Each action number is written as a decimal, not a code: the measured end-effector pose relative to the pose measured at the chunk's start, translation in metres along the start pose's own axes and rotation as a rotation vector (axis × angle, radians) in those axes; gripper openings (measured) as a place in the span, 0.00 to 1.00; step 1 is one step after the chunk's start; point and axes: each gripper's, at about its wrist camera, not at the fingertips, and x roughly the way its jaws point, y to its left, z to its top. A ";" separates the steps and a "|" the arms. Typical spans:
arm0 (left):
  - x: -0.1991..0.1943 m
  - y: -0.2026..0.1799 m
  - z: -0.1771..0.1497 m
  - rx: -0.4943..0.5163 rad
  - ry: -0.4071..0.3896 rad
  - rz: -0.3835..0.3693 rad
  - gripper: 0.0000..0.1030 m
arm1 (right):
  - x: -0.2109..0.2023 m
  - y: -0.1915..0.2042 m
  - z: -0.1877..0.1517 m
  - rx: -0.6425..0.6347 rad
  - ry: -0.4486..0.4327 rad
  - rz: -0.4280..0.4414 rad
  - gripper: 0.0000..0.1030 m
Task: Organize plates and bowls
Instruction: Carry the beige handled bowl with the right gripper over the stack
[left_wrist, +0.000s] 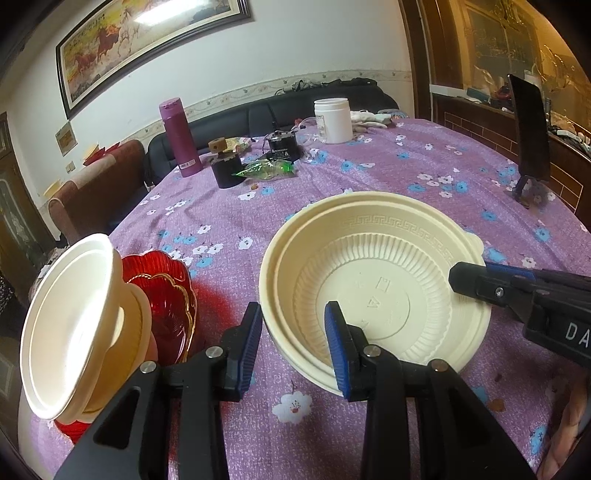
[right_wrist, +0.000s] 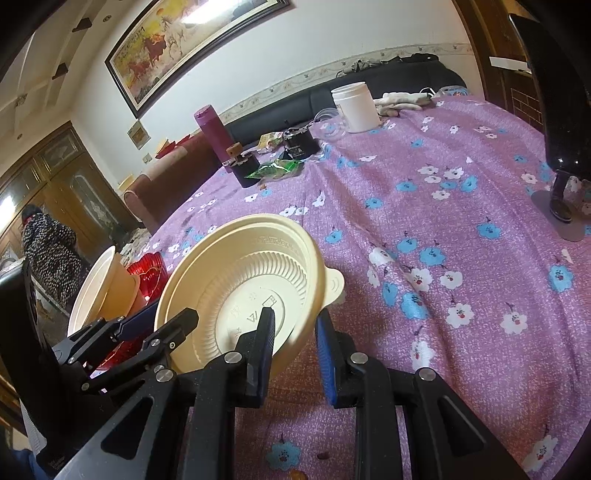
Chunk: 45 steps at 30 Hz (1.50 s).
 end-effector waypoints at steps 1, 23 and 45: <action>-0.002 0.000 0.000 0.001 -0.005 0.000 0.32 | -0.002 -0.001 -0.001 0.006 0.001 0.001 0.24; -0.039 0.026 0.007 -0.043 -0.085 0.001 0.32 | -0.028 0.027 0.009 0.022 0.005 0.050 0.24; -0.067 0.063 0.017 -0.113 -0.139 0.031 0.35 | -0.030 0.069 0.034 -0.040 0.010 0.105 0.24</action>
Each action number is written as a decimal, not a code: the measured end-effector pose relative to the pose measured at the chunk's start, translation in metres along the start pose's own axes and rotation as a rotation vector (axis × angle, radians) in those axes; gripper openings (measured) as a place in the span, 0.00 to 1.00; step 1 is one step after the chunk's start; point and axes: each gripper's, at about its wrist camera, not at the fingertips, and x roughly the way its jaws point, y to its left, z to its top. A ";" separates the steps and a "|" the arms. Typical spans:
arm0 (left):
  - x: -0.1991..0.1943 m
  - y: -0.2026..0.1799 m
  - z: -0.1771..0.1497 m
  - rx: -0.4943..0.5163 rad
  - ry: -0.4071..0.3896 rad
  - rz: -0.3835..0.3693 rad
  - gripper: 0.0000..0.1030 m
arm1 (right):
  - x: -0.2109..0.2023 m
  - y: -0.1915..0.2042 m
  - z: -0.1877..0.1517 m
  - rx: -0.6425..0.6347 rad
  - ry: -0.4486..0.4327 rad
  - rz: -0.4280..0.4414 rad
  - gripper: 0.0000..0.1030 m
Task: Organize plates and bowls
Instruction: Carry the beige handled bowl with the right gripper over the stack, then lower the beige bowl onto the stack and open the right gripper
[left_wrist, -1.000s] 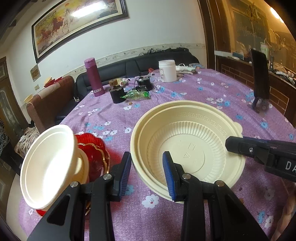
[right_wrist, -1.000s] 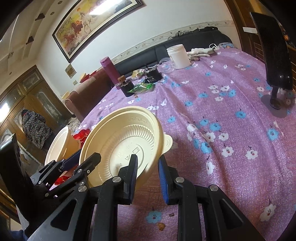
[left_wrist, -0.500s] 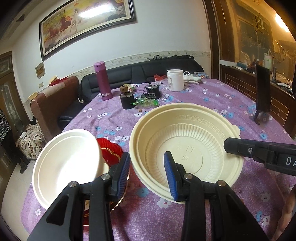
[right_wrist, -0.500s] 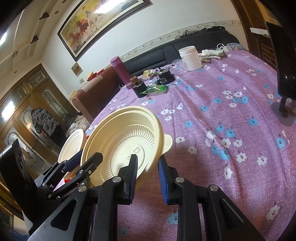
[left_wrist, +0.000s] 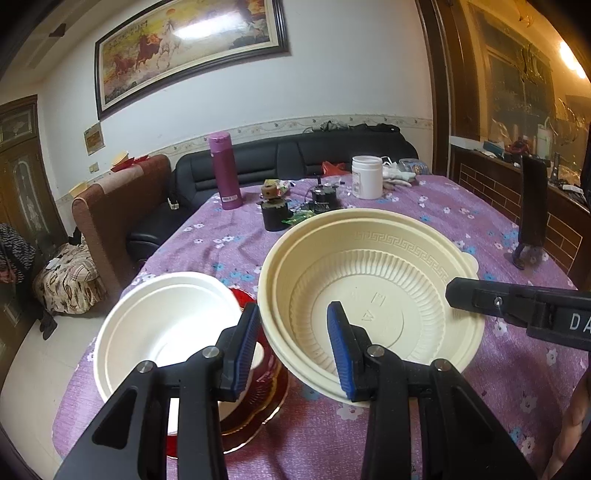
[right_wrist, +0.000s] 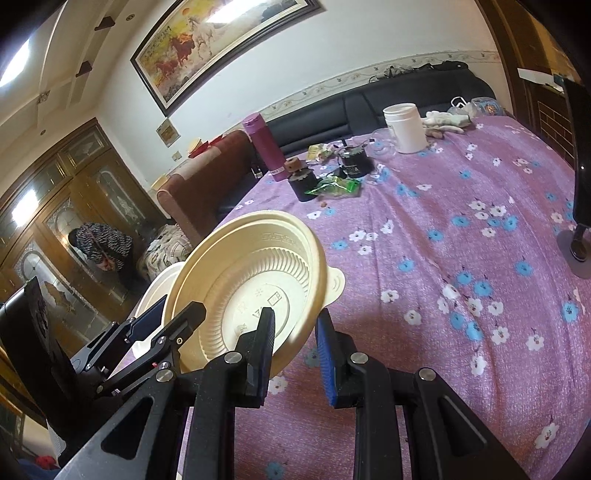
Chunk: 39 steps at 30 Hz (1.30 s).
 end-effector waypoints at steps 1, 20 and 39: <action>-0.002 0.002 0.001 -0.004 -0.004 0.003 0.35 | 0.000 0.002 0.001 -0.003 -0.001 0.003 0.24; -0.023 0.059 0.015 -0.086 -0.043 0.090 0.37 | 0.015 0.063 0.024 -0.098 0.029 0.079 0.24; -0.035 0.115 0.011 -0.166 -0.028 0.128 0.37 | 0.048 0.110 0.039 -0.156 0.087 0.126 0.24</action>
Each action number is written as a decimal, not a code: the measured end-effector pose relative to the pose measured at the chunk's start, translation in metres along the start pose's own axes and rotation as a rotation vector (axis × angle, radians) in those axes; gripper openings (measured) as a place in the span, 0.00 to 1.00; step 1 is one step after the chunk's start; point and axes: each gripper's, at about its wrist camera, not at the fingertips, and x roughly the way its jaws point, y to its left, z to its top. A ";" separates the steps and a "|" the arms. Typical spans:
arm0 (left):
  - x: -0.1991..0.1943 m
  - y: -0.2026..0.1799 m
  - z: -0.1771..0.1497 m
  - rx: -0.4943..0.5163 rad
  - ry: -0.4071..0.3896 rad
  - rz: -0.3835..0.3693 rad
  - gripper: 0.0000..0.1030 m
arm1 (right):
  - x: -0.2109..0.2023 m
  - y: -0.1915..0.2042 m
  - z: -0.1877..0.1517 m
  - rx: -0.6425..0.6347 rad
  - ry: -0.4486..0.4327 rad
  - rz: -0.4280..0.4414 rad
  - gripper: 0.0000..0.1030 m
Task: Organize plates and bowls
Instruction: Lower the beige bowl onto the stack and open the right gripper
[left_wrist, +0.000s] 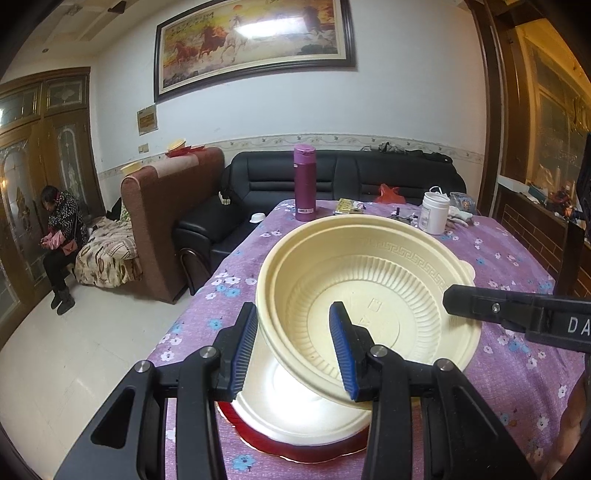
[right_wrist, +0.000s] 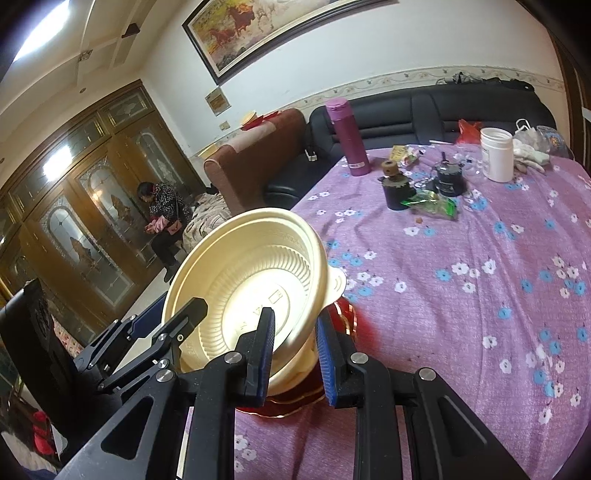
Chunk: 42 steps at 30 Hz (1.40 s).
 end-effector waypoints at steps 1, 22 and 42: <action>0.001 0.003 0.000 -0.004 0.000 0.003 0.38 | 0.002 0.002 0.001 -0.001 0.004 0.005 0.24; 0.025 0.036 -0.028 -0.042 0.092 0.059 0.39 | 0.066 0.013 -0.018 0.015 0.162 0.035 0.24; 0.033 0.033 -0.033 -0.037 0.111 0.069 0.39 | 0.073 0.013 -0.024 0.008 0.183 0.023 0.26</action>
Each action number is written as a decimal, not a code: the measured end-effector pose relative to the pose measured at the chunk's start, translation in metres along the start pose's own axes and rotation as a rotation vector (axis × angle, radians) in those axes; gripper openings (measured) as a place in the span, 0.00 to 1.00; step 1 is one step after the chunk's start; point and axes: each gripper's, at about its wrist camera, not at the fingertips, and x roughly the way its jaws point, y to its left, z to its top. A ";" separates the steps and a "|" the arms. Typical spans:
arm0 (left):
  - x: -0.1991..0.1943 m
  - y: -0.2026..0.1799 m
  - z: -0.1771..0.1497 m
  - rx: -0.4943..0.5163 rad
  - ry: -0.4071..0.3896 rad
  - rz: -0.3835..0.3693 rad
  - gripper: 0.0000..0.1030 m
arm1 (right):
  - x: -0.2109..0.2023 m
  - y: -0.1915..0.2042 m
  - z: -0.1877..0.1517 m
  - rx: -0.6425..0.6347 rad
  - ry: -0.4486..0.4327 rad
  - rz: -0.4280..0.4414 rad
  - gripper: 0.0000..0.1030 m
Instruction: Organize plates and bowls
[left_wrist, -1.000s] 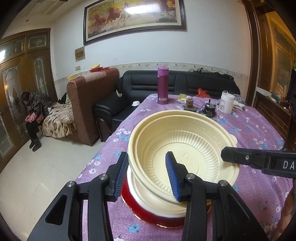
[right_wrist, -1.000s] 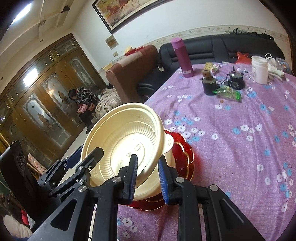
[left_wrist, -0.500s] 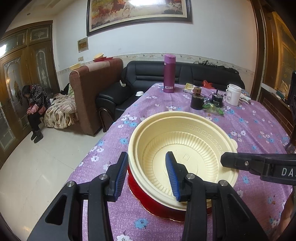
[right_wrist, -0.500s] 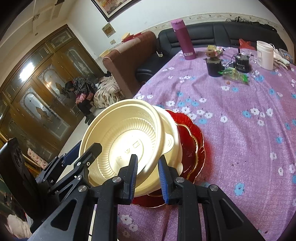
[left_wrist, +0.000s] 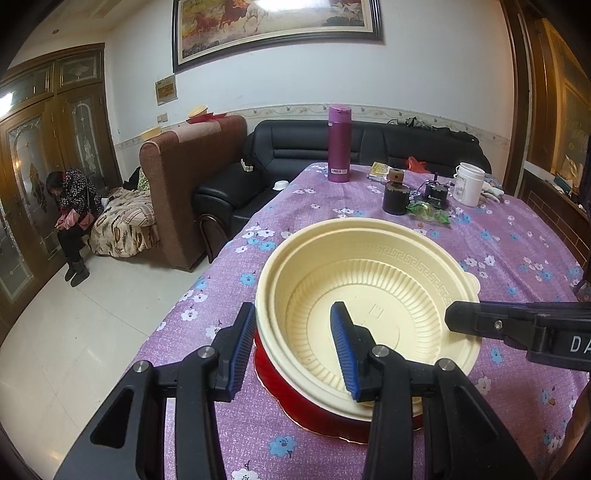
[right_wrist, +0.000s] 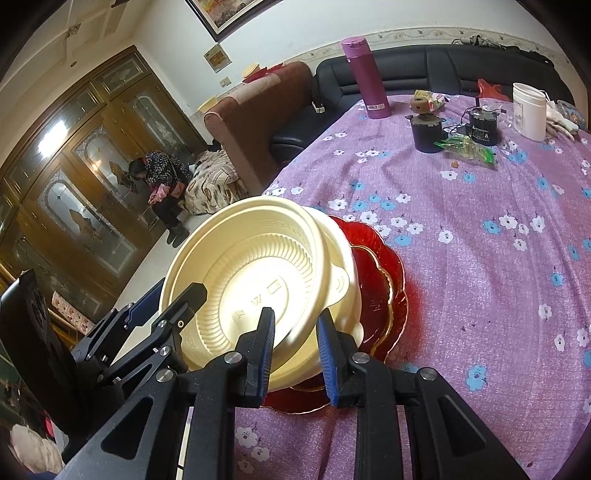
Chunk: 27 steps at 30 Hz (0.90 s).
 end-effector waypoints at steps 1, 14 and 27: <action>0.000 0.000 0.000 0.000 0.000 0.000 0.39 | 0.000 0.000 0.000 0.001 -0.001 0.000 0.26; 0.000 0.000 0.000 0.002 -0.002 0.004 0.40 | -0.002 0.000 -0.001 0.000 0.000 0.006 0.27; -0.012 0.023 -0.002 -0.028 -0.024 -0.012 0.51 | -0.019 -0.010 -0.001 0.022 -0.038 0.017 0.27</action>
